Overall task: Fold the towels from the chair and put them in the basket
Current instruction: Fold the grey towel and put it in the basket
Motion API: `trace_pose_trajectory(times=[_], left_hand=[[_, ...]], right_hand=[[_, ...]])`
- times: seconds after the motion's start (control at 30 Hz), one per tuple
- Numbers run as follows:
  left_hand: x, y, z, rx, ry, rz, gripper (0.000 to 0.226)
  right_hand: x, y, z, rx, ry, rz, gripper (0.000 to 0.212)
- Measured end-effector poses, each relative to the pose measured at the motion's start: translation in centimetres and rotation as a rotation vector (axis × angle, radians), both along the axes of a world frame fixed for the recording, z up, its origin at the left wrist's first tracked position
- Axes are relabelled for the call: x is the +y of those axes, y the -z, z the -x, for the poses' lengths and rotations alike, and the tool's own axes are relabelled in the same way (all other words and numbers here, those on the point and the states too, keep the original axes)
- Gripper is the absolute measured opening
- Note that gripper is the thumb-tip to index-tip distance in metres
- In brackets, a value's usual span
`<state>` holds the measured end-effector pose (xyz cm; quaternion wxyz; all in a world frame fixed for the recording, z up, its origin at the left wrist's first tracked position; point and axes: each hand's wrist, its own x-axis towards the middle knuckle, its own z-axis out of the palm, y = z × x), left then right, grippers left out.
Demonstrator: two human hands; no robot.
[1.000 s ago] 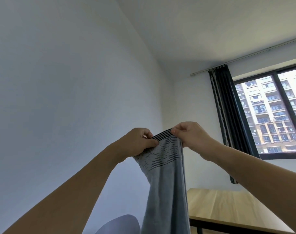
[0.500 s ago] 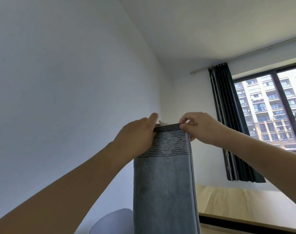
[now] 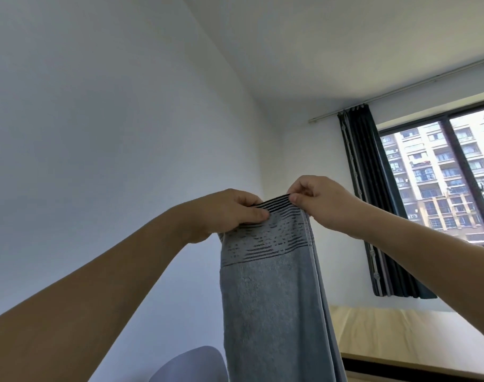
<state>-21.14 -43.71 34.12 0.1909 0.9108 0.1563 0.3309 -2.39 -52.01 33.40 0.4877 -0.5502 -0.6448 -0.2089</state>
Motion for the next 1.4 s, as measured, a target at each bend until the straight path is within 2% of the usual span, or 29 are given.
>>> trace_pose_trajectory(times=[0.1, 0.2, 0.37, 0.5, 0.6, 0.7, 0.8, 0.93, 1.07, 1.13, 1.23, 1.4], left_hand=[[0.1, 0.0, 0.3, -0.007, 0.063, 0.263, 0.019], [0.8, 0.2, 0.6, -0.048, 0.049, 0.317, 0.021], [1.2, 0.9, 0.5, -0.148, 0.008, 0.158, 0.02], [0.6, 1.8, -0.4, -0.272, -0.265, -0.278, 0.037], [0.8, 2.2, -0.8, -0.251, -0.28, -0.442, 0.035], [1.0, 2.1, -1.0, -0.197, -0.213, -0.353, 0.011], [1.1, 2.2, -1.0, -0.219, -0.133, -0.204, 0.014], [1.3, 2.2, -0.6, -0.224, -0.168, -0.272, 0.035], [1.5, 2.4, -0.7, -0.116, -0.169, -0.371, 0.016], [1.9, 2.4, -0.9, -0.117, -0.156, -0.311, 0.014], [2.1, 2.4, -1.0, -0.104, -0.079, -0.062, 0.019], [2.8, 2.5, -0.5, 0.061, 0.051, 0.319, 0.021]], right_hand=[[0.0, 0.1, 0.4, 0.024, -0.039, 0.082, 0.012], [-0.3, -0.2, 0.7, 0.065, -0.117, 0.137, 0.011], [-0.1, -0.3, 0.3, 0.098, -0.159, 0.137, 0.011], [0.6, -0.1, 0.1, 0.097, -0.147, 0.125, 0.012], [0.9, 0.1, -0.1, 0.108, -0.136, 0.113, 0.011], [1.1, 0.3, -0.1, 0.095, -0.101, 0.11, 0.011], [1.3, 0.5, 0.0, 0.08, -0.075, 0.097, 0.01], [1.5, 0.7, -0.1, 0.069, -0.057, 0.087, 0.01], [1.6, 0.7, -0.2, 0.064, -0.05, 0.08, 0.01], [1.8, 0.7, -0.1, 0.051, -0.026, 0.07, 0.011], [1.9, 0.8, -0.1, 0.026, 0.006, 0.056, 0.011], [2.2, 1.3, 0.0, -0.07, 0.016, 0.082, 0.01]])
